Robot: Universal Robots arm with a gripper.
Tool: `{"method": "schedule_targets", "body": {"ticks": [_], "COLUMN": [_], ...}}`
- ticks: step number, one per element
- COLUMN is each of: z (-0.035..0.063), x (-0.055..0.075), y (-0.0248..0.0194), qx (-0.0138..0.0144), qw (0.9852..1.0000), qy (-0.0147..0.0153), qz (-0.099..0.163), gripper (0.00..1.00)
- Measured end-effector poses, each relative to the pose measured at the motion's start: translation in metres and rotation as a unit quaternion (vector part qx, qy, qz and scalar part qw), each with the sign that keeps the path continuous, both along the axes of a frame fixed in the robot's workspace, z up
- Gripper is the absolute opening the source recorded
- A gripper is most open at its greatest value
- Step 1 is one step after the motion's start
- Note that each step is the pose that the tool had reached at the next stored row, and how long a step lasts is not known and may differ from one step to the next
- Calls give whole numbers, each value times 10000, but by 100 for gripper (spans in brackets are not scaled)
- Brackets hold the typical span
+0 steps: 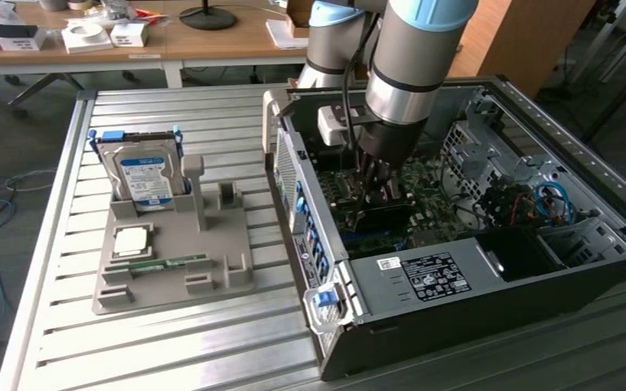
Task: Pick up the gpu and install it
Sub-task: 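Press down on the gpu until it lock into place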
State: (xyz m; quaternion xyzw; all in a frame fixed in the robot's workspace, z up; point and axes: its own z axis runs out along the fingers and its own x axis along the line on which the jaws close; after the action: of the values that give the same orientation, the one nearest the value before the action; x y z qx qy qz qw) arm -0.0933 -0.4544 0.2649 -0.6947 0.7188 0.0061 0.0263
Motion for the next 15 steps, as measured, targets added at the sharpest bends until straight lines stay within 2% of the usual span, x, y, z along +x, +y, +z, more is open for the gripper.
{"method": "schedule_targets", "body": {"ticks": [9,10,15], "z": [-8,-17,-11], "x": [0,1,0], "y": [0,1,0], "qx": [1,10,2], "qw": [10000,10000,10000], "qy": [0,-4,0], "qz": [0,0,0], "gripper": [11,11,11]}}
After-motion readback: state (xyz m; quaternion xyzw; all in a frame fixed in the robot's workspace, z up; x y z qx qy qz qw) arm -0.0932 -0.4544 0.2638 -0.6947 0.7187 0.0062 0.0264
